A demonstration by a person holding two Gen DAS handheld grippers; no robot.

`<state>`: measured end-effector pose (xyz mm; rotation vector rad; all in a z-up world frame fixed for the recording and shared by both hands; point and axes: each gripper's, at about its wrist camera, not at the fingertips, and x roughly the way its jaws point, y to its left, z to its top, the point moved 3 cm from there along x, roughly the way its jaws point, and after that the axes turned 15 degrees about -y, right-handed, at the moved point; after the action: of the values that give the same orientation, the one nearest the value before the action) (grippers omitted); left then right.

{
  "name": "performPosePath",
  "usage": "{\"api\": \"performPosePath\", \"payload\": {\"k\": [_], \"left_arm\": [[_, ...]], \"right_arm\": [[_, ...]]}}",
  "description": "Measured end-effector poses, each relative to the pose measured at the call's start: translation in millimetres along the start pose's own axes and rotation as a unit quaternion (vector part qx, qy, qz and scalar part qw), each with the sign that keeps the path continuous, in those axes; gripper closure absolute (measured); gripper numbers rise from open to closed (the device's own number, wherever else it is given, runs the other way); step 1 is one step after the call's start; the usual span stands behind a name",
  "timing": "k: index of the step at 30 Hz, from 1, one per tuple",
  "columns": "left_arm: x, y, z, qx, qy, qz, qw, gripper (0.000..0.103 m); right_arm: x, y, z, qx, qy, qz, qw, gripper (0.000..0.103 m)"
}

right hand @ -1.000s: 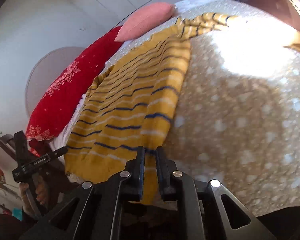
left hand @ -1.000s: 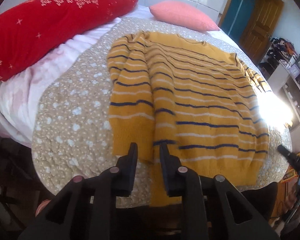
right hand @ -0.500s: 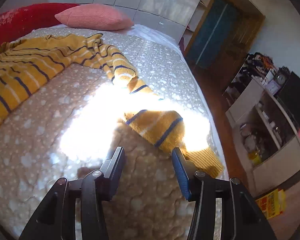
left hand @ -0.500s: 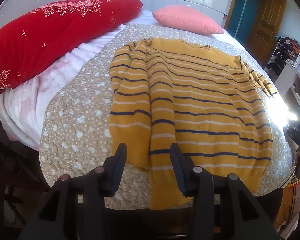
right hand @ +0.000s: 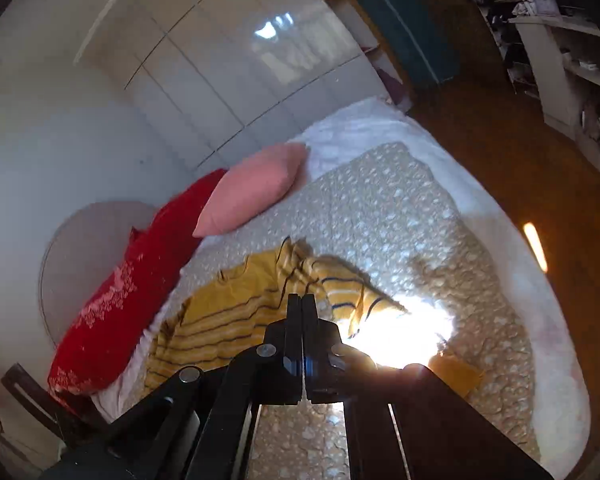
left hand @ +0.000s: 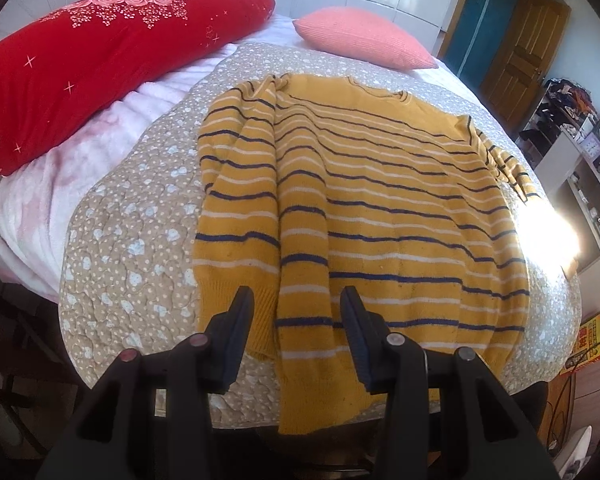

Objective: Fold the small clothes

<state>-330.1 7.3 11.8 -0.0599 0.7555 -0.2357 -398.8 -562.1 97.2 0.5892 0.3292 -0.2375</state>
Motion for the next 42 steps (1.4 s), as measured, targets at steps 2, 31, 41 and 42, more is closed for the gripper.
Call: {"api": "performPosePath", "payload": {"k": [2, 31, 41, 42], "left_arm": [[2, -2, -3, -0.001, 0.002, -0.007, 1.0, 0.059], [9, -16, -21, -0.002, 0.034, -0.033, 0.9989, 0.054], [22, -22, -20, -0.003, 0.051, -0.03, 0.9983, 0.051], [23, -26, -21, -0.001, 0.053, -0.033, 0.998, 0.051]], "right_arm": [[-3, -7, -10, -0.079, 0.007, -0.076, 0.994, 0.098], [-23, -70, -18, 0.038, 0.042, -0.064, 0.996, 0.078], [-57, -65, -100, -0.063, 0.053, -0.096, 0.992, 0.042], [-50, -52, -109, -0.097, 0.062, -0.077, 0.99, 0.032]]}}
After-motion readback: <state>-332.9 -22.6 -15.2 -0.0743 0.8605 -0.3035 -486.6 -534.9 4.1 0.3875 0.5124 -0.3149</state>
